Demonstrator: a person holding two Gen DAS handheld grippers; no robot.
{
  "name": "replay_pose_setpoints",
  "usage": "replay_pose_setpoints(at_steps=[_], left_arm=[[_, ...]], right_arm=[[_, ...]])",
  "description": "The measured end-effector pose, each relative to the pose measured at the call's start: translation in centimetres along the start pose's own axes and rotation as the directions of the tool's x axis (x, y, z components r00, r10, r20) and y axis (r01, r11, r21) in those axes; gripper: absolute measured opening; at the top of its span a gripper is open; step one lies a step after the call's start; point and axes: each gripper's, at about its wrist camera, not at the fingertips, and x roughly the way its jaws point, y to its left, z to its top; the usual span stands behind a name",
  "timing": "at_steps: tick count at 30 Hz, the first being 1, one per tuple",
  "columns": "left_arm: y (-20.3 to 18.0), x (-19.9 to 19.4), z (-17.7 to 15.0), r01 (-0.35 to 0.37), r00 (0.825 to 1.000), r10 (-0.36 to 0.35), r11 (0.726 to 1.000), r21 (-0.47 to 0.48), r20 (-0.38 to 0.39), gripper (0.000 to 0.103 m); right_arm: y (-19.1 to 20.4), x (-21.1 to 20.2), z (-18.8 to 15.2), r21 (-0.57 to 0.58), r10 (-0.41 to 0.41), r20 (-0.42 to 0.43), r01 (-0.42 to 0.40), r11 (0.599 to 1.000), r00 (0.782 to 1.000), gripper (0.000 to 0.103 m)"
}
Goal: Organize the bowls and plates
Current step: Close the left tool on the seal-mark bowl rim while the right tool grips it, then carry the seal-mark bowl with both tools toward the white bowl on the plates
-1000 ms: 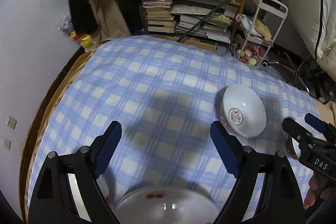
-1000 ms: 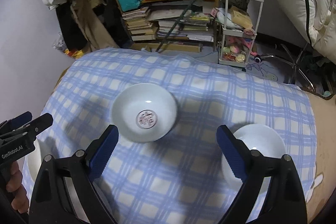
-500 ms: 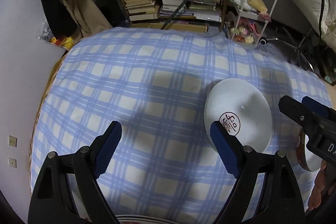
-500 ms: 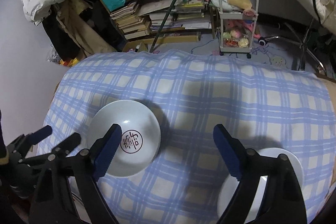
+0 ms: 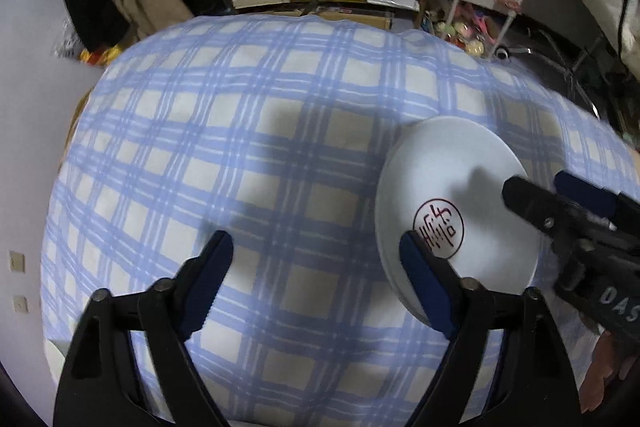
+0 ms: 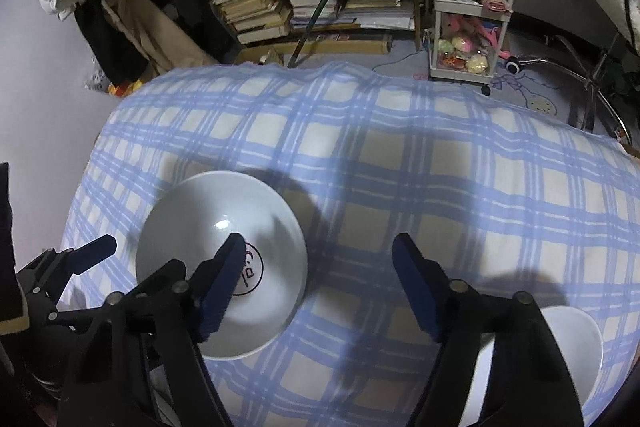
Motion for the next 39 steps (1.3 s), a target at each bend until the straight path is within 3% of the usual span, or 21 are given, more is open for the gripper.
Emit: replay_pose_setpoints(at_steps=[2, 3, 7, 10, 11, 12, 13, 19, 23, 39], left_arm=[[0.1, 0.4, -0.1, 0.028, 0.999, -0.028, 1.0, -0.004, -0.02, 0.05], [0.0, 0.7, -0.2, 0.034, 0.999, -0.034, 0.999, -0.001, -0.032, 0.048], [-0.1, 1.2, -0.2, 0.078, 0.996, -0.079, 0.996, -0.04, -0.048, 0.022], [0.4, 1.1, -0.7, 0.112, 0.993, -0.115, 0.989, -0.092, -0.024, 0.022], [0.5, 1.0, -0.8, 0.126, 0.992, -0.129, 0.987, -0.1, -0.02, 0.021], [0.6, 1.0, -0.9, 0.14, 0.989, -0.144, 0.984, -0.105, -0.024, 0.018], [0.5, 1.1, -1.0, 0.162, 0.985, -0.166, 0.981, -0.109, -0.034, 0.013], [0.7, -0.1, -1.7, 0.193, 0.981, -0.195, 0.979, -0.072, -0.016, 0.012], [0.9, -1.7, -2.2, 0.16, 0.987, -0.16, 0.987, -0.032, 0.008, 0.011], [6.9, -9.3, -5.2, 0.126, 0.99, -0.12, 0.988, -0.093, 0.073, 0.012]], right_arm=[[0.3, 0.7, 0.1, -0.02, -0.003, -0.024, 0.003, 1.0, 1.0, 0.069], [0.4, 1.0, 0.1, -0.029, -0.008, -0.036, 0.007, 1.0, 0.999, 0.064], [0.6, 1.9, -0.1, -0.017, 0.047, -0.08, -0.049, 0.999, 0.996, 0.052], [0.5, 2.3, -0.5, 0.026, 0.094, -0.087, -0.092, 0.995, 0.992, 0.033], [0.6, 2.4, -0.6, 0.035, 0.11, -0.096, -0.107, 0.994, 0.989, 0.019], [0.7, 2.6, -0.7, 0.041, 0.118, -0.103, -0.115, 0.993, 0.988, 0.013], [0.9, 2.8, -0.9, 0.045, 0.132, -0.115, -0.127, 0.991, 0.985, 0.012], [0.9, 1.8, -1.6, 0.11, 0.161, -0.107, -0.149, 0.983, 0.981, 0.01], [1.6, 0.9, -2.1, 0.094, 0.16, -0.11, -0.15, 0.984, 0.981, 0.01], [8.4, -5.1, -4.2, -0.003, 0.209, -0.034, -0.21, 0.978, 0.977, 0.011]])
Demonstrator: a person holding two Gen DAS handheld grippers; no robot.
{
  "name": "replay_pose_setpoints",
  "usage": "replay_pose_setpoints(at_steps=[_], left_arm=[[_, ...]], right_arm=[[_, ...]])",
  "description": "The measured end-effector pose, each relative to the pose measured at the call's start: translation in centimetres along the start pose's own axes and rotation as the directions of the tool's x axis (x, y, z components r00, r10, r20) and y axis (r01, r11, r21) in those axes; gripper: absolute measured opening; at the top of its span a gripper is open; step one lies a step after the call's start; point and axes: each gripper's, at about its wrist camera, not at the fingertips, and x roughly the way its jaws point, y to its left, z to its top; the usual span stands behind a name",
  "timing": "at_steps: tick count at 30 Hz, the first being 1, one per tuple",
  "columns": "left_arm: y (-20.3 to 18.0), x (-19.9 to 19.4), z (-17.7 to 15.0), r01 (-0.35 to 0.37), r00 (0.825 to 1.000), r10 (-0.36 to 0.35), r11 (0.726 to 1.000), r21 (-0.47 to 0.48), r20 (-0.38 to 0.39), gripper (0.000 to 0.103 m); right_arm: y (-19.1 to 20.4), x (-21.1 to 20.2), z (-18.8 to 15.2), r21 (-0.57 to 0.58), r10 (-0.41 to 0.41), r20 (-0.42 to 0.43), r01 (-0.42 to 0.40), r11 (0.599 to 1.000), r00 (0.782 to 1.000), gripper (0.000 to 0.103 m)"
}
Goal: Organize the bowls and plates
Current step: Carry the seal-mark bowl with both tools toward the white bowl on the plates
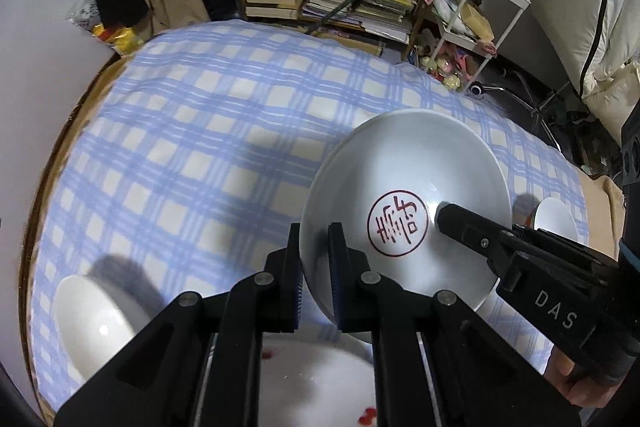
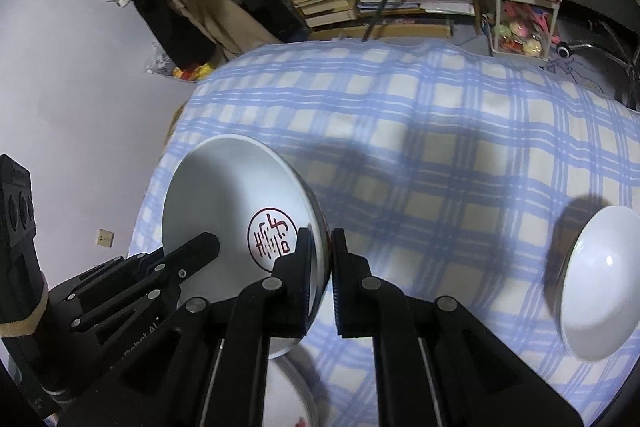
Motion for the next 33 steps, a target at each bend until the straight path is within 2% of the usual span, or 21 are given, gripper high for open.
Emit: replay_pose_setpoints(at_steps=[15, 33], left_arm=[[7.3, -6.6, -3.9, -0.085, 0.995, 0.088, 0.994, -0.066, 0.048, 0.012], [16.4, -9.5, -9.9, -0.123, 0.989, 0.136, 0.974, -0.189, 0.055, 0.013]], right_arm=[[8.9, -0.9, -3.7, -0.101, 0.08, 0.017, -0.078, 0.992, 0.997, 0.011], [18.2, 1.6, -8.6, -0.231, 0.104, -0.037, -0.11, 0.967, 0.994, 0.011]])
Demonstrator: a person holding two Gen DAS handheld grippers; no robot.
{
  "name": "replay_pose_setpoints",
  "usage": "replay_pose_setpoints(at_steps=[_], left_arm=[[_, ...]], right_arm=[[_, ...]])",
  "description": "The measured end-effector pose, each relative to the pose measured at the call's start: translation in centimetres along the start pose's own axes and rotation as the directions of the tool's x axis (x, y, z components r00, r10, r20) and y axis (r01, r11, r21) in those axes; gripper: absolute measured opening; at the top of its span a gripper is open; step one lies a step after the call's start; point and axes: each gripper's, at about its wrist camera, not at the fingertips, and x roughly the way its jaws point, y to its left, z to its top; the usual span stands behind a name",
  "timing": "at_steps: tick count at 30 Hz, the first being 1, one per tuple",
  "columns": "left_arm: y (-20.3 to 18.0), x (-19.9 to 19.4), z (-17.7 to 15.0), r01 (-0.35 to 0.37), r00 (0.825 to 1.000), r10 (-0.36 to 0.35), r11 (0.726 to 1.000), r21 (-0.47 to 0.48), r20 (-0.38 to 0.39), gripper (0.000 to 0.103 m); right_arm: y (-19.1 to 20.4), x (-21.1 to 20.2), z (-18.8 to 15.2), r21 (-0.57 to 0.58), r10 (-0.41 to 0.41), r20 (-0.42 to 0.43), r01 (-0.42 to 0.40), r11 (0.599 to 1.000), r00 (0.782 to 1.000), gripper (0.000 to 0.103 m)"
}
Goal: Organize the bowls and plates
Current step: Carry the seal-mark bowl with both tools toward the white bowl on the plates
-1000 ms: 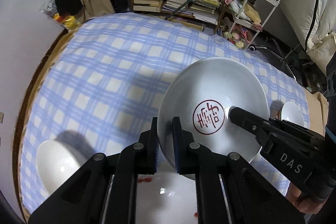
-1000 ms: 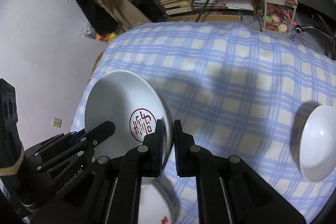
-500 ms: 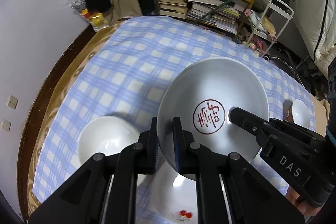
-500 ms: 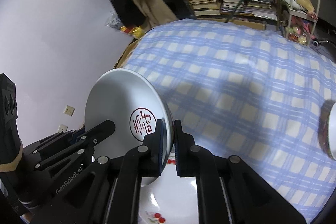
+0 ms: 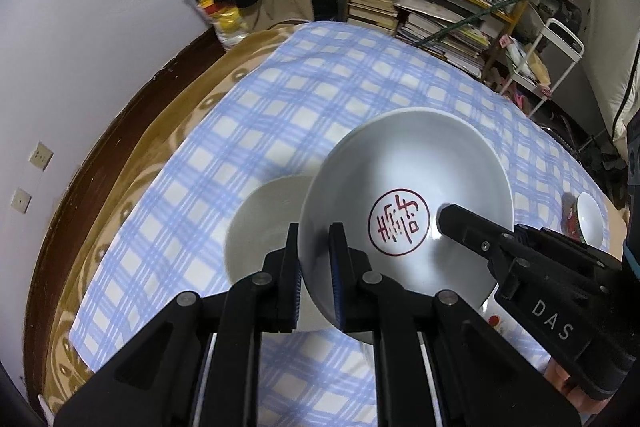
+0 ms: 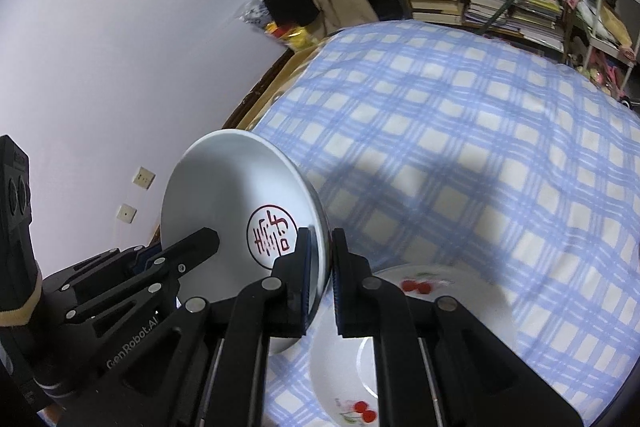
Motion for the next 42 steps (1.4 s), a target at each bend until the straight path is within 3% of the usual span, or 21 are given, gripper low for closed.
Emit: replay_pose_setpoints(at_steps=[20, 38, 42], left_arm=[[4.5, 3.1, -3.9, 0.005, 1.0, -0.007, 0.995, -0.1, -0.021, 0.013], [6.9, 5.2, -4.0, 0.032, 0.998, -0.042, 0.984, -0.175, -0.056, 0.013], [6.7, 5.6, -4.1, 0.013, 0.998, -0.023, 0.987, -0.163, -0.06, 0.013]], right_arm=[[3.0, 4.3, -2.5, -0.062, -0.051, -0.08, 0.046, 0.997, 0.996, 0.011], [4.4, 7.4, -2.8, -0.09, -0.087, -0.096, 0.079, 0.993, 0.992, 0.012], [4.6, 7.8, -2.6, -0.109, -0.109, -0.103, 0.097, 0.989, 0.989, 0.012]])
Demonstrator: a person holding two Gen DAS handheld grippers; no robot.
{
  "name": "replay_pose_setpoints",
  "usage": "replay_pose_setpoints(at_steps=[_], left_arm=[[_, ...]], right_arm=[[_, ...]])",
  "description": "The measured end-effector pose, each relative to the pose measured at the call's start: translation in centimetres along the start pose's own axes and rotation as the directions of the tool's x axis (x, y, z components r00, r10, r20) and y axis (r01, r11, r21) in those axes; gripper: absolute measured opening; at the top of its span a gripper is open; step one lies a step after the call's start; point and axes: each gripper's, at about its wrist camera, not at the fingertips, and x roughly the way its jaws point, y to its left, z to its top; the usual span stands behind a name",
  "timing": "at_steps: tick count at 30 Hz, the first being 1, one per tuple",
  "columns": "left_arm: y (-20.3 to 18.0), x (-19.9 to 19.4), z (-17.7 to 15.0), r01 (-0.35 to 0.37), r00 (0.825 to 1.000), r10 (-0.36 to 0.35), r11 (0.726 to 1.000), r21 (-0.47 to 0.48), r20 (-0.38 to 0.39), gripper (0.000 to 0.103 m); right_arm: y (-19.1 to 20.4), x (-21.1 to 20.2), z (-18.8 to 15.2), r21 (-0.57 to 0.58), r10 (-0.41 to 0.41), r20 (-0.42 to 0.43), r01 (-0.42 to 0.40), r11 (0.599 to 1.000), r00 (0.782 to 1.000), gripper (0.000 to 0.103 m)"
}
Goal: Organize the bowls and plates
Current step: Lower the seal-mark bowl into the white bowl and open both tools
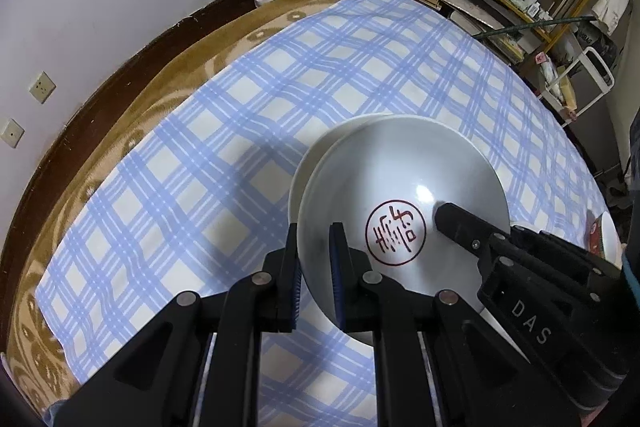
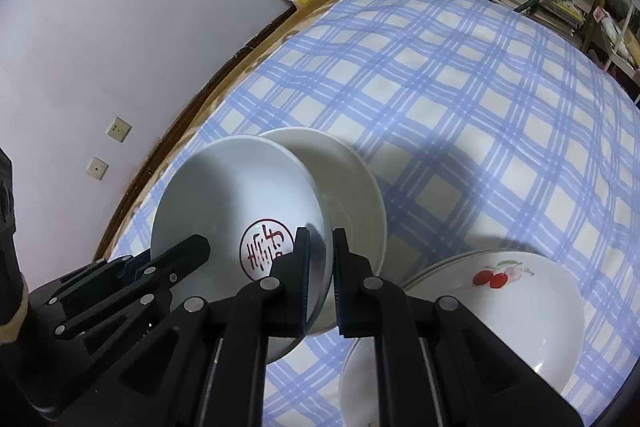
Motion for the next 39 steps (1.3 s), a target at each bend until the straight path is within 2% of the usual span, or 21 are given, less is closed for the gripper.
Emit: replay_pose_setpoints(at_steps=[3, 13, 25, 32, 39], left_arm=[[0.3, 0.4, 0.1, 0.02, 1.0, -0.02, 1.0, -0.011, -0.014, 0.013], [0.7, 0.9, 0.3, 0.022, 0.999, -0.022, 0.999, -0.025, -0.025, 0.013], [0.8, 1.0, 0.3, 0.027, 0.999, -0.028, 0.999, -0.044, -0.018, 0.013], [0.8, 1.0, 0.3, 0.03, 0.999, -0.031, 0.999, -0.044, -0.013, 0.013], [0.6, 1.0, 0.1, -0.024, 1.0, 0.024, 1.0, -0.005, -0.007, 0.013]], right_arm=[[-0.1, 0.2, 0.1, -0.006, -0.01, -0.004, 0.01, 1.0, 1.0, 0.012], [0.3, 1.4, 0.1, -0.035, -0.05, -0.013, 0.05, 0.998, 0.999, 0.012], [1.1, 1.4, -0.1, -0.095, -0.118, 0.045, 0.122, 0.988, 0.992, 0.012], [0.9, 1.3, -0.4, -0.088, -0.121, 0.06, 0.126, 0.988, 0.991, 0.012], [1.2, 1.4, -0.9, -0.109, -0.143, 0.067, 0.149, 0.983, 0.987, 0.012]])
